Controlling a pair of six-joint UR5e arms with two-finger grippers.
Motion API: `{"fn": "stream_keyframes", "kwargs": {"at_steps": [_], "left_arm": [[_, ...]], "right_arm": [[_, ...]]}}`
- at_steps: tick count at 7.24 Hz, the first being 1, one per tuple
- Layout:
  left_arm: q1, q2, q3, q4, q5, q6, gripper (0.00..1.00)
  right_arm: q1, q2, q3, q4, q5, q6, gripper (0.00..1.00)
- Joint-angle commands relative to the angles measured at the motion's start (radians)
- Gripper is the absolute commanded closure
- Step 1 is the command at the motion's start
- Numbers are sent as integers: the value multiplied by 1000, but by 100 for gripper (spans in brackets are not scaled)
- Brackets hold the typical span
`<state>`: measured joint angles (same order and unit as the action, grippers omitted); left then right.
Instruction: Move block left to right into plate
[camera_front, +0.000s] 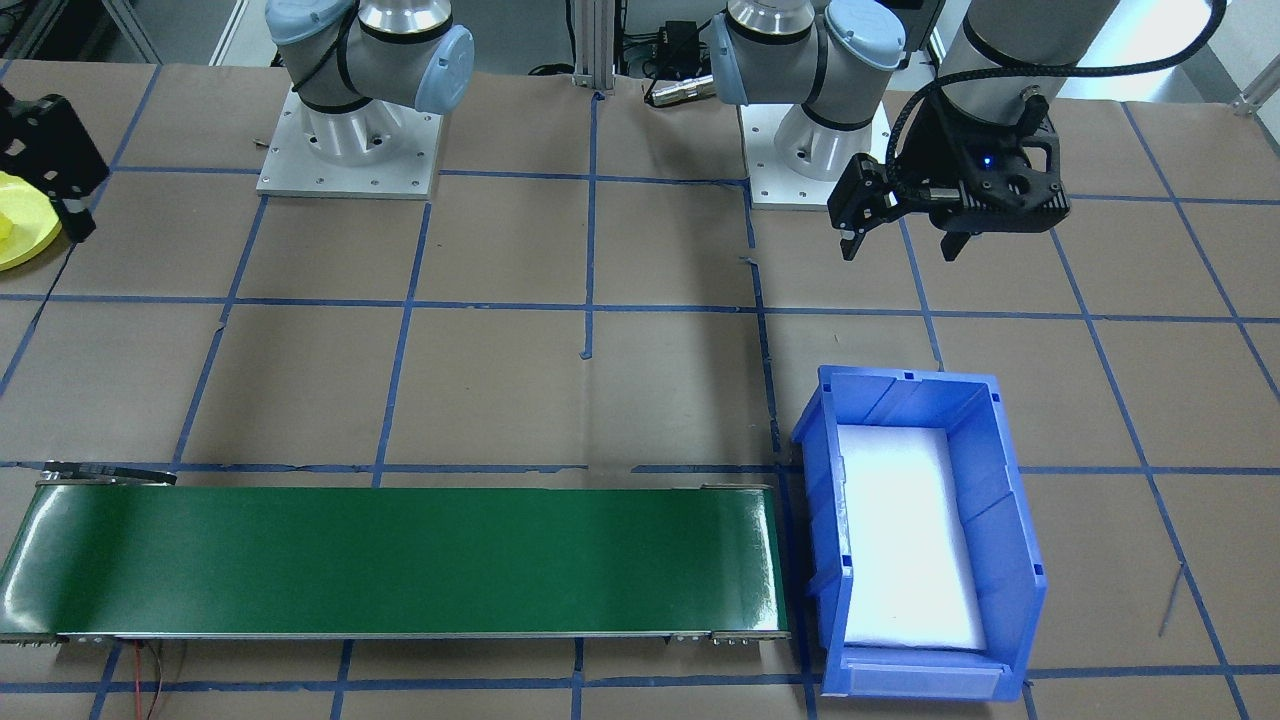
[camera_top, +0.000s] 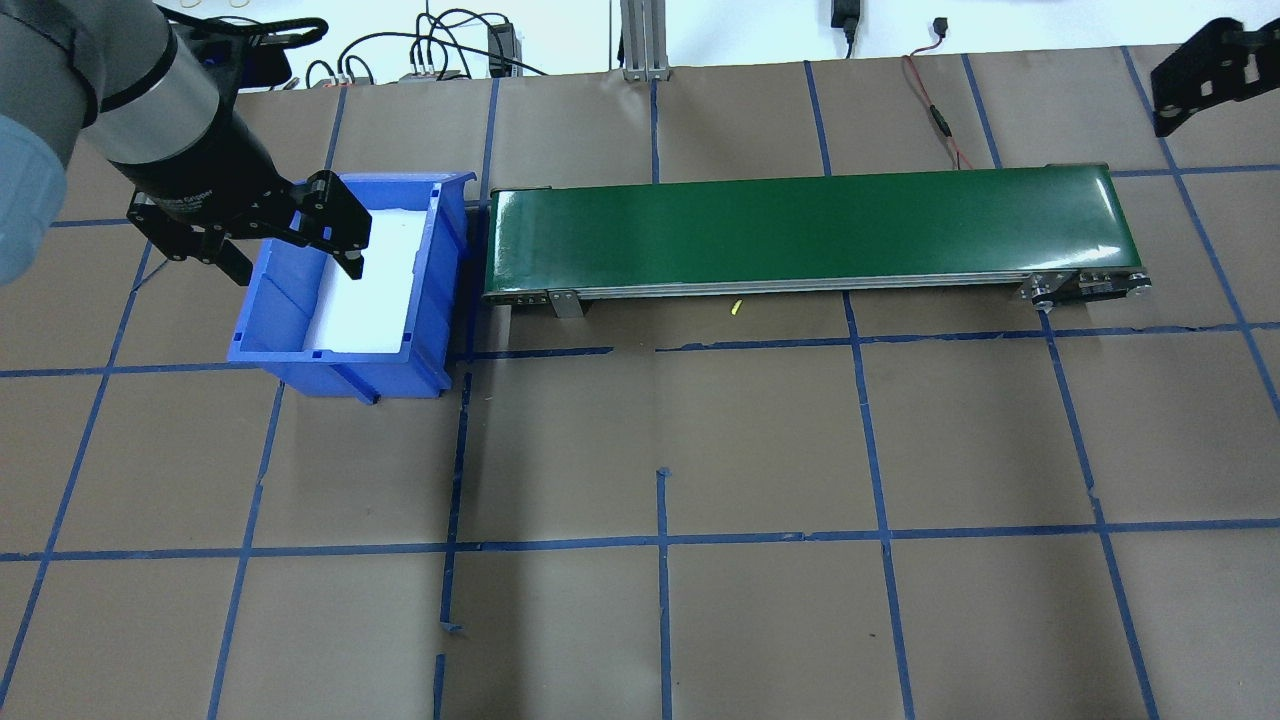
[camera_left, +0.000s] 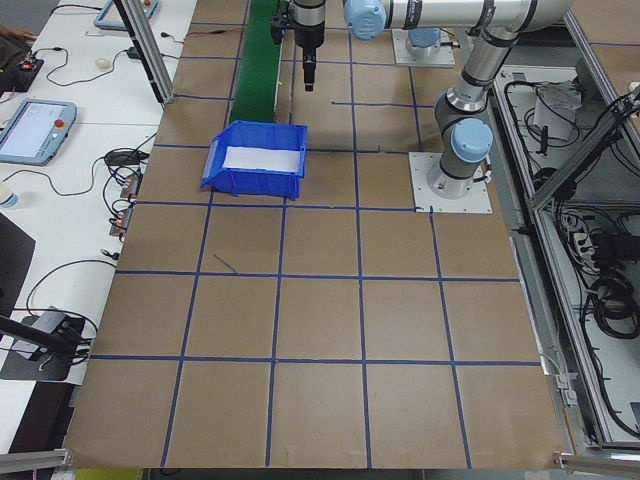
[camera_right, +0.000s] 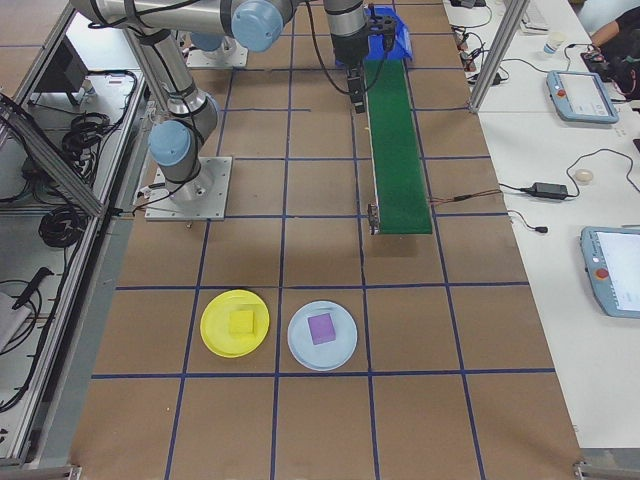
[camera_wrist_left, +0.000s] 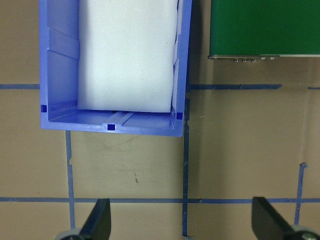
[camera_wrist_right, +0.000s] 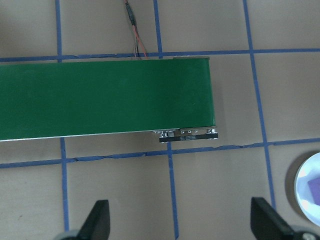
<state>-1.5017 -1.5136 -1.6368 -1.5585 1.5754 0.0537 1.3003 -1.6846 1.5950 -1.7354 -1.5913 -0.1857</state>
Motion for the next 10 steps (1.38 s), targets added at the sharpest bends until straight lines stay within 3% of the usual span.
{"fn": "stream_keyframes", "kwargs": {"at_steps": [1,2,3,5,7,9,10], "left_arm": [[0,1,0,0,0,0,0],[0,1,2,0,0,0,0],[1,1,2,0,0,0,0],[2,1,0,0,0,0,0],[2,1,0,0,0,0,0],[2,1,0,0,0,0,0],[2,1,0,0,0,0,0]], "right_arm": [[161,9,2,20,-6,180,0],[248,14,13,10,14,284,0],[340,25,19,10,107,299,0],[375,29,40,8,149,287,0],[358,39,25,61,134,255,0],[282,65,-86,211,113,142,0],[257,78,-101,247,125,132,0]]}}
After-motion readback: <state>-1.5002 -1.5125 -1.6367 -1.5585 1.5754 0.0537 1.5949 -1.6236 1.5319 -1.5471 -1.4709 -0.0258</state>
